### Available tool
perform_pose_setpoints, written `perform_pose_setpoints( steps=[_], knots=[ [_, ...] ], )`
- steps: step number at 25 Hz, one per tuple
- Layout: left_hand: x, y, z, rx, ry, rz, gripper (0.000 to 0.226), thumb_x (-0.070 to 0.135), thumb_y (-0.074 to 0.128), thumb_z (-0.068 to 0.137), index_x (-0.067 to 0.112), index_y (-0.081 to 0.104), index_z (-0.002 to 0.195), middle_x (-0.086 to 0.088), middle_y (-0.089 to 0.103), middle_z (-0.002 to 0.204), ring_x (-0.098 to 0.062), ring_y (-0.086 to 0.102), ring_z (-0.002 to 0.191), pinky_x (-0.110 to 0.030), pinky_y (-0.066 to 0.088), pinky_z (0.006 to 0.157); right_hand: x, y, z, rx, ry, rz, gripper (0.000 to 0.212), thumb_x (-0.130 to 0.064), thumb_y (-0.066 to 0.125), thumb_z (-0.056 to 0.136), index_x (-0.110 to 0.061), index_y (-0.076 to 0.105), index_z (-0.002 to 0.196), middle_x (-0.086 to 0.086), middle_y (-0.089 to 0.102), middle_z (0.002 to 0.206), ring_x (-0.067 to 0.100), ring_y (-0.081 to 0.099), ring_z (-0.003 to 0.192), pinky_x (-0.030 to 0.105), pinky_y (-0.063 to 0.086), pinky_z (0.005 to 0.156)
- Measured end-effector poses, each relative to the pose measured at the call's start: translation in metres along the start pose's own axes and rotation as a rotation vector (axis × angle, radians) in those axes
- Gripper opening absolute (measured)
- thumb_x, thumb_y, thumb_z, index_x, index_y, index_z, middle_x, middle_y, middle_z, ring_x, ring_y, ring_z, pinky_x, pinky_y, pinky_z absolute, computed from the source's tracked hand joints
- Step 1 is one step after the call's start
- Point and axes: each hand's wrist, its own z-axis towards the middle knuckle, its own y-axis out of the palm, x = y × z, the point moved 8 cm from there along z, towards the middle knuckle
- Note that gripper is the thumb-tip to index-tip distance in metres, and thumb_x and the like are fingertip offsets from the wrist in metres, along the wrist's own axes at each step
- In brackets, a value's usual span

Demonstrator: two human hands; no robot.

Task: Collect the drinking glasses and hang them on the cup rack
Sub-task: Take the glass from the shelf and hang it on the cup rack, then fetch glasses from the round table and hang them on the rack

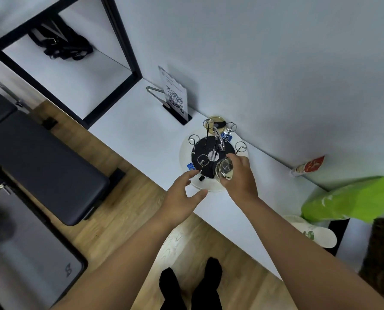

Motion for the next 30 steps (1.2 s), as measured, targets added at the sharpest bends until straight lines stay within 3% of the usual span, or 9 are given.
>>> perform_pose_setpoints(
  steps=[9,12,14,16,19,24,30],
  knots=[
    [-0.014,-0.015,-0.018,0.065,-0.015,0.006,0.059,0.039,0.075,0.091,0.041,0.05,0.144,0.023,0.05,0.147,-0.003,0.049,0.131,-0.033,0.048,0.107,-0.003,0.0,0.004,-0.055,0.013,0.006,0.078,-0.018,0.087,0.08,-0.024,0.047,0.147,0.007,0.049,0.137,0.027,0.062,0.117,0.034,0.055,0.092],
    [-0.013,-0.024,-0.026,0.092,-0.003,0.045,0.059,0.04,0.074,0.092,0.039,0.048,0.146,0.02,0.049,0.148,-0.003,0.049,0.128,-0.025,0.043,0.102,-0.005,-0.005,-0.001,-0.102,0.006,0.024,0.085,-0.023,0.087,0.081,-0.023,0.042,0.154,0.008,0.048,0.142,0.026,0.059,0.123,0.029,0.047,0.094],
    [-0.009,-0.03,-0.035,0.112,0.021,0.096,0.059,0.04,0.073,0.093,0.038,0.047,0.146,0.019,0.049,0.148,-0.001,0.047,0.127,-0.02,0.038,0.1,-0.008,-0.014,-0.008,-0.099,0.017,0.023,0.087,-0.029,0.087,0.08,-0.024,0.042,0.155,0.008,0.049,0.145,0.027,0.057,0.127,0.035,0.048,0.097],
    [-0.003,-0.041,-0.046,0.13,0.057,0.173,0.059,0.039,0.072,0.094,0.037,0.047,0.147,0.019,0.049,0.148,0.002,0.046,0.127,-0.017,0.036,0.103,-0.016,-0.031,-0.019,-0.038,0.029,0.002,0.081,-0.032,0.084,0.082,-0.025,0.045,0.152,0.007,0.051,0.145,0.029,0.054,0.13,0.042,0.049,0.098],
    [0.004,-0.068,-0.064,0.176,0.093,0.284,0.059,0.041,0.07,0.096,0.035,0.046,0.15,0.018,0.049,0.151,-0.003,0.047,0.135,-0.022,0.036,0.112,-0.051,-0.051,-0.037,0.011,-0.063,0.074,0.067,-0.032,0.08,0.086,-0.026,0.051,0.147,0.004,0.055,0.139,0.027,0.054,0.128,0.041,0.049,0.096],
    [0.031,-0.117,-0.098,0.286,0.118,0.319,0.06,0.04,0.068,0.097,0.029,0.046,0.152,0.013,0.05,0.152,-0.006,0.047,0.138,-0.028,0.037,0.115,-0.144,-0.053,-0.057,-0.214,-0.295,0.135,0.067,-0.044,0.075,0.09,-0.035,0.048,0.151,-0.005,0.052,0.146,0.014,0.049,0.136,0.039,0.043,0.109],
    [0.051,-0.18,-0.168,0.404,0.101,0.396,0.064,0.043,0.065,0.098,0.031,0.041,0.155,0.011,0.047,0.156,-0.01,0.051,0.135,-0.029,0.043,0.111,-0.241,-0.065,-0.102,-0.431,-0.494,0.124,0.069,-0.057,0.064,0.095,-0.043,0.037,0.157,-0.01,0.039,0.161,0.011,0.035,0.149,0.03,0.031,0.11]
  ],
)
